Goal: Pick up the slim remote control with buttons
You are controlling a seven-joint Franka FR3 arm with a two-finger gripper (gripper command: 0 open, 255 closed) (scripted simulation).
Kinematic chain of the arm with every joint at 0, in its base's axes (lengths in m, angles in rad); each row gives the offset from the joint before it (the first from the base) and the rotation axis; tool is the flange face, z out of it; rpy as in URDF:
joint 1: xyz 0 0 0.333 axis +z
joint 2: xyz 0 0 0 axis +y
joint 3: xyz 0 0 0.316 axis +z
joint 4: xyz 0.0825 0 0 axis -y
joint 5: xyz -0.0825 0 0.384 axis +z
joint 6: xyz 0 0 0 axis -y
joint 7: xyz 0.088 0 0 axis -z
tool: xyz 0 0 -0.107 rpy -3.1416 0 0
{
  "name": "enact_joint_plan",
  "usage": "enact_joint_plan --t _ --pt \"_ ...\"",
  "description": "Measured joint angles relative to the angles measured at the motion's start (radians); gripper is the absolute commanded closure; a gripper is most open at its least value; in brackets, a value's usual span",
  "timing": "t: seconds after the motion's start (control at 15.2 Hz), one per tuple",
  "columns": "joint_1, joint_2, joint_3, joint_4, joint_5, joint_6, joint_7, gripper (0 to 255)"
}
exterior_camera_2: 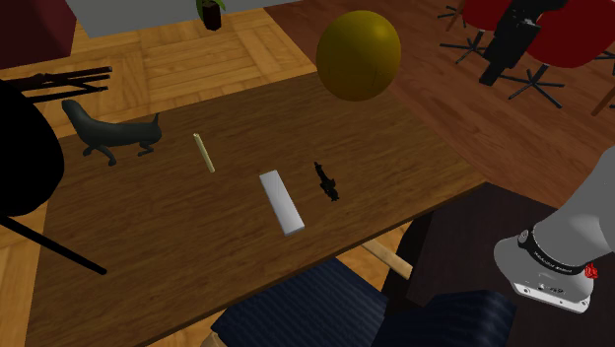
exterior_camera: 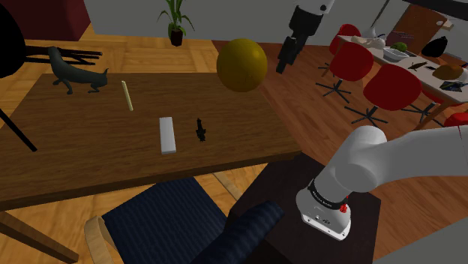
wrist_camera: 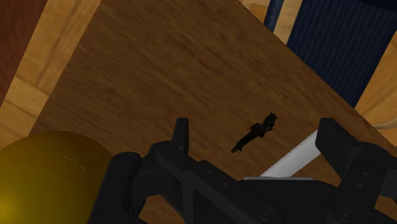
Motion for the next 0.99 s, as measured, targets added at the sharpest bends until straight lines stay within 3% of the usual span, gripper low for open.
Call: enact_joint_plan --t 0.33,0.99 --pt "0.003 0.046 0.044 -0.031 0.026 0.07 0.073 0" --pt "0.015 0.295 0.194 -0.043 0.087 0.317 0.323 0"
